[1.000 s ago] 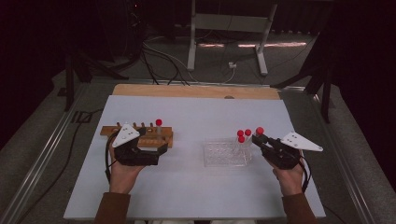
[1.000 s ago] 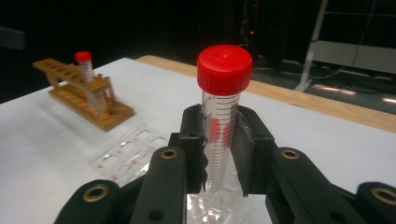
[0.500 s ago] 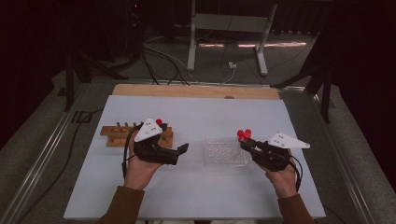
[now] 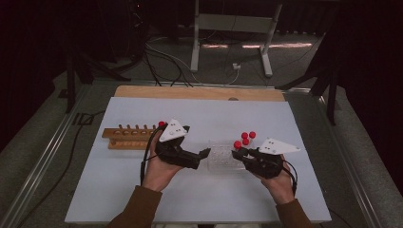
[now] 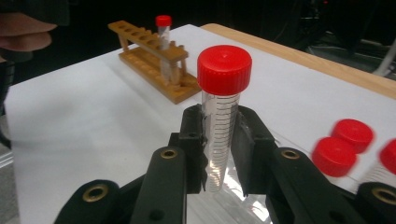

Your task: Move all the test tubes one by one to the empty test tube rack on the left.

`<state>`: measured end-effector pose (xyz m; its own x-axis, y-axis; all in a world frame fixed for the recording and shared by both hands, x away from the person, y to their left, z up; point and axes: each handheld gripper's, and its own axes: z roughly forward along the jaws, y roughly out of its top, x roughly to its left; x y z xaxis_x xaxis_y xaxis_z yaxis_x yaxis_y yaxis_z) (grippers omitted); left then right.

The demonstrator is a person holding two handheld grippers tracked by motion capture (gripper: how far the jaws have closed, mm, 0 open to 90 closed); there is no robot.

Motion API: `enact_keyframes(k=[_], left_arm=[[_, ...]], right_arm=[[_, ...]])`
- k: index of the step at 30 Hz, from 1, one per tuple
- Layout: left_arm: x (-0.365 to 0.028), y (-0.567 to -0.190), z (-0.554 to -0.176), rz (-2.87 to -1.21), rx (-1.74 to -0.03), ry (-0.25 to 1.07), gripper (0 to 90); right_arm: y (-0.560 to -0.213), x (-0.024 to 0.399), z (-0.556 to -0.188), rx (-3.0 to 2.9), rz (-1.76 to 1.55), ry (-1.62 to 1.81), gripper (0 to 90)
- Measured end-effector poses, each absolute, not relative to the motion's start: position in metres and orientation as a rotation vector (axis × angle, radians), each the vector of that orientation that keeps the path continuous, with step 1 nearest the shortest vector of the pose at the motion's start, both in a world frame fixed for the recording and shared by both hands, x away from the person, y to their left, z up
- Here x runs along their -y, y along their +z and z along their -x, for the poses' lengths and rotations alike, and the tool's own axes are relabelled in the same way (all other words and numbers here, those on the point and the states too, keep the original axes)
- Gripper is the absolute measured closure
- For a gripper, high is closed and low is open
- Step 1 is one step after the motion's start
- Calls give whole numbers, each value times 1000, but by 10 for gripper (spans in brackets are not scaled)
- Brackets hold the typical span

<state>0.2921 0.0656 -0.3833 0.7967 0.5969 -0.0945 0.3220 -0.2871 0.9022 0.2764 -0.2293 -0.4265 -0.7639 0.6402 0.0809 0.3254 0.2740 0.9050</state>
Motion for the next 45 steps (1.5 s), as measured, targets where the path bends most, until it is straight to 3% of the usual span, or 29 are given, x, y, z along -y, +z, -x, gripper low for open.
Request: enact_keyframes(k=[3,7,11,16,18,23,26,36,40,41,42,45], left_arm=[[-54,-383,-291,-1911,-667,301,14],[-42,-381,-290,-1916,-646,282,82],[-35,-381,-291,-1897,-615,211,202],[-21,-385,-289,-1968,-581,222,358],[-18,-387,-290,-1972,-560,205,472],[-10,-391,-292,-1989,-539,168,538],[-7,-393,-293,-2010,-542,169,635],[-9,-394,-295,-2026,-549,151,708],[-12,-392,-296,-2025,-561,159,710],[-13,-392,-296,-2024,-567,163,710],[-14,-392,-296,-2025,-571,170,710],[-17,-391,-297,-2021,-586,180,710]], right_arm=[[-428,224,-275,-2269,-867,1482,747],[-430,216,-274,-2297,-845,1473,747],[-432,211,-272,-2319,-828,1462,747],[-433,208,-272,-2329,-821,1466,747],[-433,206,-271,-2339,-808,1464,747],[-434,205,-270,-2345,-800,1464,747],[-434,205,-270,-2347,-800,1466,747],[-435,204,-270,-2350,-782,1471,734],[-435,207,-271,-2327,-784,1507,572],[-435,209,-273,-2313,-798,1530,457],[-435,209,-273,-2313,-798,1530,457],[-434,213,-274,-2277,-834,1554,347]])
